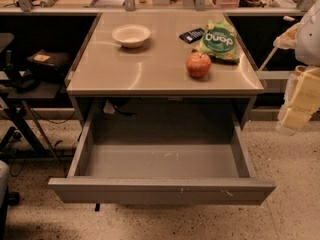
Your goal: Place apple into top drawer
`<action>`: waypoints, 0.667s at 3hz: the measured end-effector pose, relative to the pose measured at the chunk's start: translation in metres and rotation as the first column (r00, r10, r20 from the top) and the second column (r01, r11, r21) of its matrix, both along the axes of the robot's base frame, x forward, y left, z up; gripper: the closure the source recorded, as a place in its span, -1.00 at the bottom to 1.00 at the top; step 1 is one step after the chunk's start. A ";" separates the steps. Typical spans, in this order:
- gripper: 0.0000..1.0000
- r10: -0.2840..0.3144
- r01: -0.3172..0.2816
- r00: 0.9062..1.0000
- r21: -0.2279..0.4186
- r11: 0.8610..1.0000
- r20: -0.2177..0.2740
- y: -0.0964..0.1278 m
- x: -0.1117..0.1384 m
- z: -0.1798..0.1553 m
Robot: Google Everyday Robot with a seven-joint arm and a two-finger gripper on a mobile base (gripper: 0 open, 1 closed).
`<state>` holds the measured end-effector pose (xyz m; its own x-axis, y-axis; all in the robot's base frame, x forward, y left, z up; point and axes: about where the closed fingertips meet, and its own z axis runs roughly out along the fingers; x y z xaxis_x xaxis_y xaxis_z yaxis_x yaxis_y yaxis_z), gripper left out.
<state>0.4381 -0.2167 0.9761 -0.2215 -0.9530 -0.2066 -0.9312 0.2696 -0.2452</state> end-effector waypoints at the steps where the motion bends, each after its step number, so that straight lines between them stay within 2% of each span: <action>1: -1.00 0.000 0.000 1.000 0.000 1.000 0.000 0.000 0.000 0.000; 2: -1.00 -0.021 0.021 1.000 0.019 1.000 0.016 -0.003 0.019 0.004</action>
Offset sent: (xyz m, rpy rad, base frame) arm 0.0438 -0.0088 0.0065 0.0436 -0.0189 -0.0523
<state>0.4566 -0.2193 0.9805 -0.2376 -0.9442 -0.2279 -0.9212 0.2935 -0.2553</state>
